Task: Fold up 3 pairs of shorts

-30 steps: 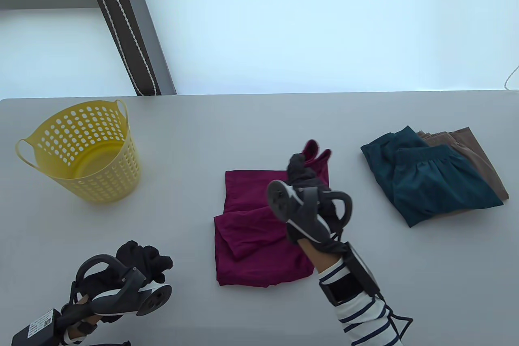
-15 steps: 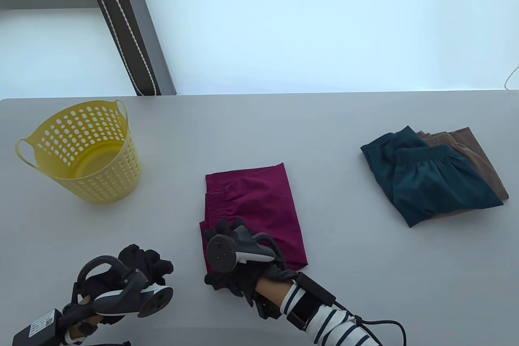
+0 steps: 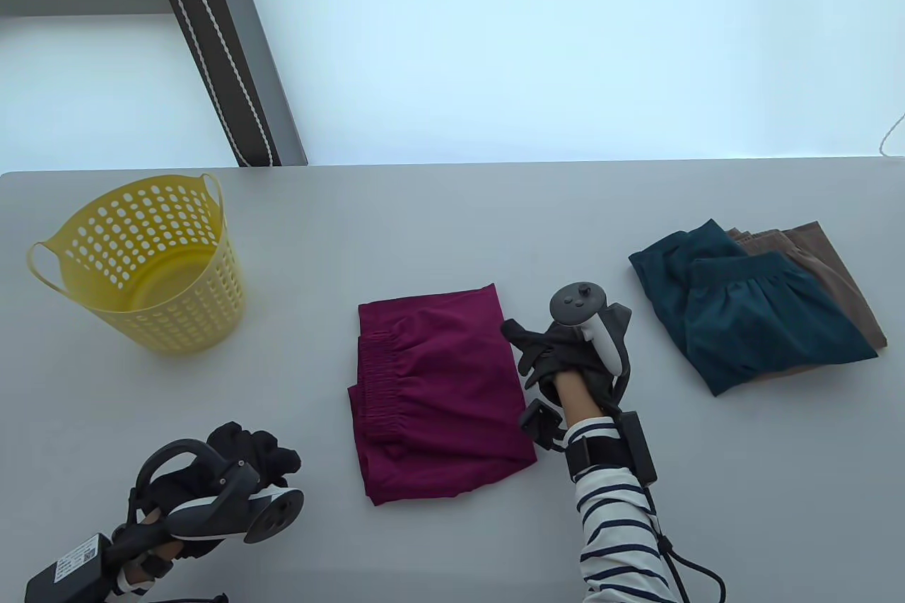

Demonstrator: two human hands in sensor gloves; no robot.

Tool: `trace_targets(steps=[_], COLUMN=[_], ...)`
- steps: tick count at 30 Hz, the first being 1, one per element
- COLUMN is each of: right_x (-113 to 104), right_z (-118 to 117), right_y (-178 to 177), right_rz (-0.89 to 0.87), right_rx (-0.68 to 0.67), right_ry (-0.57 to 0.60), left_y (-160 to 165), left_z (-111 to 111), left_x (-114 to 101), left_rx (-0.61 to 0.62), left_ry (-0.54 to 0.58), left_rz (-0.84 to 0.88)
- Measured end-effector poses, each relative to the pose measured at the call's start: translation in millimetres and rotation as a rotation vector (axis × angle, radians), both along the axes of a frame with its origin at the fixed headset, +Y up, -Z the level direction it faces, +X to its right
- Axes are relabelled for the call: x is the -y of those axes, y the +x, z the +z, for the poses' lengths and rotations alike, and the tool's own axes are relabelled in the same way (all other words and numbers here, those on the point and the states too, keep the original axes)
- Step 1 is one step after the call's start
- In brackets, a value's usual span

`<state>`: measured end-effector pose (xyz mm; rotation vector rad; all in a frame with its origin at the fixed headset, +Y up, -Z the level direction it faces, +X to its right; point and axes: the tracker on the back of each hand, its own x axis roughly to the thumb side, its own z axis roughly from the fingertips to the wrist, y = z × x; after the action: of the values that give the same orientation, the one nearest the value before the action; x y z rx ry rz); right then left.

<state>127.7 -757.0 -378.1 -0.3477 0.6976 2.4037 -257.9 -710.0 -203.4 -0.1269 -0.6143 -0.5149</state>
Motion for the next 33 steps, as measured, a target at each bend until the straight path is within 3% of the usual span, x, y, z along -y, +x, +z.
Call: trace_targets(steps=[2, 12, 17, 23, 27, 30, 33], right_x=[9, 1, -3, -47, -95, -112, -135], right_z=[-1, 3, 6, 18, 28, 30, 26], right_y=[-13, -71, -66, -30, 6, 20, 53], right_rz=[0.043, 0.279, 0.184, -0.159, -0.226, -0.279, -0.397], right_rx=[-0.038, -0.154, -0.126, -0.072, -0.086, -0.041, 0.179], right_ry=[-0.006, 0.217, 0.216, 0.262, 0.282, 0.303, 0.367], left_y=[-1, -4, -3, -4, -1, 0, 0], left_z=[-2, -7, -6, -4, -2, -1, -2], left_x=[2, 6, 6, 4, 2, 2, 2], left_rx=[-0.008, -0.027, -0.024, -0.016, 0.0, 0.007, 0.005], left_ry=[-0.01, -0.036, -0.036, -0.034, -0.036, -0.041, -0.046], left_rz=[-0.004, -0.014, -0.025, -0.02, -0.011, -0.013, -0.017])
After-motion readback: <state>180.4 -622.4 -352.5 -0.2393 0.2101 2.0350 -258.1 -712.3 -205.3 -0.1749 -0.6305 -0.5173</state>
